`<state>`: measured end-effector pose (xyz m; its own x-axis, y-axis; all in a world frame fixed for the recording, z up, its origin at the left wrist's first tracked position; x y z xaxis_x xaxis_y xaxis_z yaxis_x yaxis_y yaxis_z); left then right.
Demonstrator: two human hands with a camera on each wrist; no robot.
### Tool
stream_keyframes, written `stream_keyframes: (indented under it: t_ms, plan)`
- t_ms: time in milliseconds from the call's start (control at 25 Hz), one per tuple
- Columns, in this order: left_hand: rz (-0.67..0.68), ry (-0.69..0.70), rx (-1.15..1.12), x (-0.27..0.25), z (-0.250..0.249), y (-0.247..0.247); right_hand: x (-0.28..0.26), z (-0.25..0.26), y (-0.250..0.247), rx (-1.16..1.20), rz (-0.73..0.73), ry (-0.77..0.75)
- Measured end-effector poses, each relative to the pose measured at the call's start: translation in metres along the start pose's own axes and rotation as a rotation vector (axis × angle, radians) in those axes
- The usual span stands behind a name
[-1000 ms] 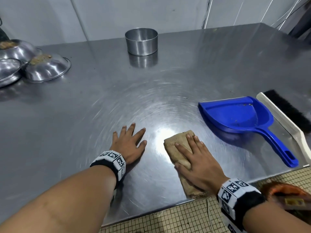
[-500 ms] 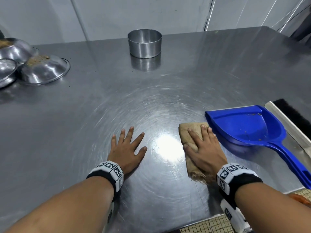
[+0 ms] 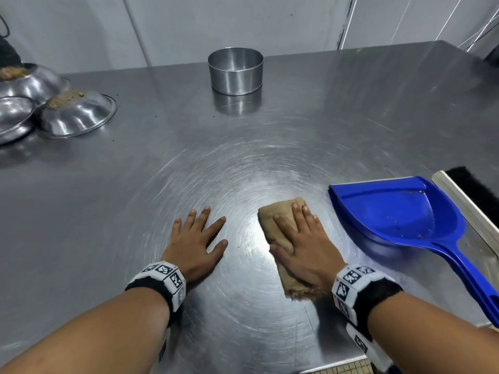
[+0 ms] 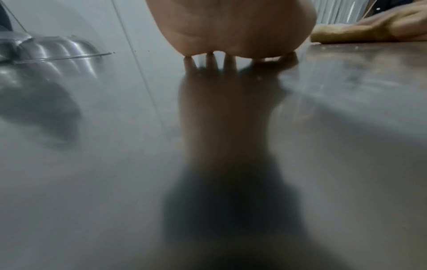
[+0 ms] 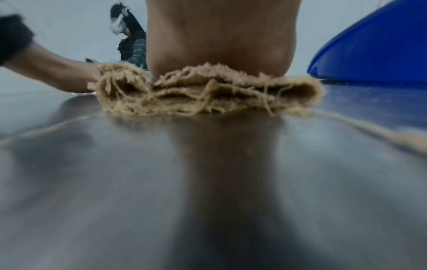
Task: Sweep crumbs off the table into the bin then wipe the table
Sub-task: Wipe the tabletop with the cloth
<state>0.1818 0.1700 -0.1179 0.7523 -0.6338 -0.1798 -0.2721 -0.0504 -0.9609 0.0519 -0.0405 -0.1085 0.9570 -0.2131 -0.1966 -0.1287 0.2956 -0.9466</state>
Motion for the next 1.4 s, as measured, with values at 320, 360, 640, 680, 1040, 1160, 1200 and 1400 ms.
stream_keyframes:
  t_ms: [320, 360, 640, 680, 1040, 1160, 1200, 1400]
  plan:
    - [-0.046, -0.228, 0.063, 0.008, 0.114, -0.03, -0.028, -0.024, -0.001, 0.013, -0.039, 0.136]
    - [-0.036, -0.261, 0.068, 0.007, 0.128, -0.032, -0.02, -0.028, -0.003, 0.018, -0.064, 0.187]
    - [-0.052, -0.303, 0.006, 0.014, 0.144, -0.028, 0.057, -0.056, -0.021, 0.025, -0.084, 0.422]
    - [-0.052, -0.296, 0.008, 0.015, 0.142, -0.027, 0.067, -0.061, -0.025, 0.021, -0.078, 0.438]
    - [-0.069, -0.297, 0.042, 0.017, 0.147, -0.027, 0.152, -0.02, -0.034, -0.018, -0.019, 0.273]
    - [-0.057, -0.295, 0.043, 0.018, 0.147, -0.028, 0.161, 0.03, -0.025, -0.023, 0.012, 0.109]
    - [-0.057, -0.295, 0.042, 0.018, 0.147, -0.028, 0.161, 0.047, -0.022, -0.028, 0.015, 0.053]
    - [-0.065, -0.289, 0.033, 0.02, 0.148, -0.028, 0.131, 0.104, 0.004, -0.03, 0.055, -0.127]
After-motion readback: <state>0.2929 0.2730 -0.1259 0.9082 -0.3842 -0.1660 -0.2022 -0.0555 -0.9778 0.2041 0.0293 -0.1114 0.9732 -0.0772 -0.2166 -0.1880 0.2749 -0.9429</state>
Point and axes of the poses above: each hand's wrist, its own x-axis towards the middle knuckle, its own y-axis out of the palm, z = x × y, the point moved 6 cm from there along x, towards the middle knuckle, and after that the axes turned 2 degrees about -x, right-handed, at the moved point
